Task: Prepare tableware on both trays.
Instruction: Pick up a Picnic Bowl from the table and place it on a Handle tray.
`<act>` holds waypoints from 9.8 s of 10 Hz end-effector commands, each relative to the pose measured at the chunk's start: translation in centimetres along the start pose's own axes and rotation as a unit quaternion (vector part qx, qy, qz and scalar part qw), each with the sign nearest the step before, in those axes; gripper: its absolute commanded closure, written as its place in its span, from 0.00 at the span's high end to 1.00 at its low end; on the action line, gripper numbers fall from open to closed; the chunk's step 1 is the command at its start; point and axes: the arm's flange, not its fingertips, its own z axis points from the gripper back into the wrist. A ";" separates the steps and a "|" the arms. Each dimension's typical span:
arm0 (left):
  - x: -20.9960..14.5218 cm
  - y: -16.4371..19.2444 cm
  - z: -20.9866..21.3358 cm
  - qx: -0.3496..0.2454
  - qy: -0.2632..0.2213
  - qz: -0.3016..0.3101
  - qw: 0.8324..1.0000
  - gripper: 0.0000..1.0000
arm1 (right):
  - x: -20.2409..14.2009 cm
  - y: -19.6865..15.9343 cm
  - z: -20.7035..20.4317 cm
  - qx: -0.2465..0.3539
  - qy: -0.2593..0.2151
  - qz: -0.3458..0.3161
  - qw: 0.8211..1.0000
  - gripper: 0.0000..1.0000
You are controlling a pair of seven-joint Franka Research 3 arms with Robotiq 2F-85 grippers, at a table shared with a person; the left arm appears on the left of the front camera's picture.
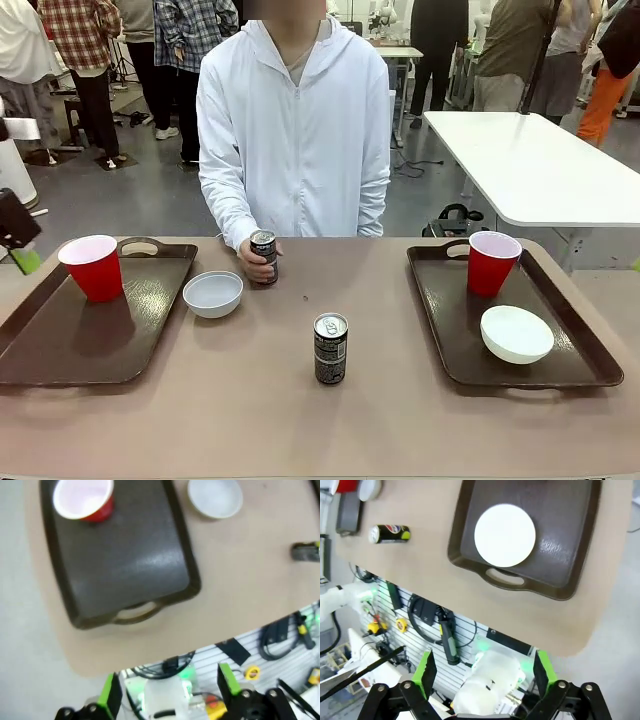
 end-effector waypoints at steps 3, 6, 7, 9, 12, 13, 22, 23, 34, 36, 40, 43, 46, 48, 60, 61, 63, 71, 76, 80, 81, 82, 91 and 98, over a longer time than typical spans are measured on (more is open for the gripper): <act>5.5 -3.0 -2.2 -0.011 -0.021 0.006 1.000 1.00 | -2.2 -5.8 4.3 0.102 -0.082 -0.032 0.991 1.00; 9.9 -5.1 -5.8 0.003 -0.052 0.051 0.997 1.00 | -3.2 -11.3 5.2 0.169 -0.114 -0.102 0.974 1.00; 11.2 -5.5 -7.1 0.014 -0.056 0.058 0.997 1.00 | -3.4 -12.3 4.8 0.164 -0.118 -0.117 0.972 1.00; 13.5 -5.8 -9.5 0.018 -0.067 0.059 0.996 1.00 | -4.0 -11.7 4.8 0.150 -0.114 -0.118 0.975 1.00; 15.2 -5.8 -12.1 0.023 -0.090 0.037 0.995 1.00 | -4.0 -11.7 4.8 0.150 -0.114 -0.118 0.975 1.00; 13.8 -6.0 -11.5 -0.001 -0.093 0.009 0.996 1.00 | -4.0 -11.7 4.8 0.150 -0.114 -0.118 0.975 1.00; 11.0 -5.7 -12.8 0.024 -0.021 0.006 0.999 1.00 | -4.0 -11.7 4.8 0.150 -0.114 -0.118 0.975 1.00; 5.6 -5.3 -11.1 -0.004 0.025 -0.043 0.999 1.00 | -4.0 -11.7 4.8 0.150 -0.114 -0.118 0.975 1.00; 8.0 -7.3 -12.0 0.033 -0.009 -0.028 0.999 1.00 | -4.0 -11.7 4.8 0.150 -0.114 -0.118 0.975 1.00; 12.5 -8.4 -13.0 0.049 -0.036 -0.010 0.998 1.00 | -4.0 -11.7 4.8 0.150 -0.114 -0.118 0.975 1.00; 19.7 -8.6 -15.6 0.016 -0.049 0.030 0.998 1.00 | -4.0 -11.7 4.8 0.150 -0.114 -0.118 0.975 1.00; 21.5 -7.4 -17.6 0.016 -0.057 0.039 0.997 1.00 | -4.0 -11.7 4.8 0.150 -0.114 -0.118 0.975 1.00; 22.0 -7.5 -19.5 0.019 -0.049 0.029 0.998 1.00 | -4.0 -11.7 4.8 0.150 -0.114 -0.118 0.975 1.00; 22.1 -7.7 -20.6 0.030 -0.032 0.033 0.999 1.00 | -4.0 -11.7 4.8 0.150 -0.114 -0.118 0.975 1.00; 22.0 -8.2 -22.0 0.042 0.005 0.028 0.999 0.18 | -4.0 -11.7 4.8 0.150 -0.114 -0.118 0.975 1.00; 22.0 -8.2 -21.9 0.042 0.004 0.028 0.999 0.18 | -4.0 -11.7 4.8 0.150 -0.114 -0.118 0.975 1.00; 21.9 -8.2 -21.8 0.040 0.002 0.029 0.999 0.00 | -4.0 -11.7 4.8 0.150 -0.114 -0.118 0.975 1.00; 12.2 -10.0 -10.9 0.024 -0.001 -0.010 1.000 0.00 | -4.0 -11.7 4.8 0.150 -0.114 -0.118 0.975 1.00; 4.3 -0.3 -7.5 0.006 -0.058 0.036 0.998 0.00 | -4.0 -11.7 4.8 0.150 -0.114 -0.118 0.975 1.00; 5.0 7.6 -7.9 -0.009 -0.069 0.087 0.994 0.00 | -4.0 -11.7 4.8 0.150 -0.114 -0.118 0.975 1.00; 6.1 8.9 -7.9 -0.005 -0.056 0.094 0.994 0.00 | -4.0 -11.7 4.8 0.150 -0.114 -0.118 0.975 1.00; 6.5 9.2 -8.0 0.001 -0.047 0.094 0.994 0.00 | -4.0 -11.7 4.8 0.150 -0.114 -0.118 0.975 1.00; 8.6 8.8 -16.0 0.024 -0.021 0.102 0.994 0.02 | -4.0 -11.7 4.8 0.150 -0.114 -0.118 0.975 1.00; 8.2 7.9 -16.7 0.028 0.014 0.079 0.996 0.93 | -4.0 -11.7 4.8 0.150 -0.114 -0.118 0.975 1.00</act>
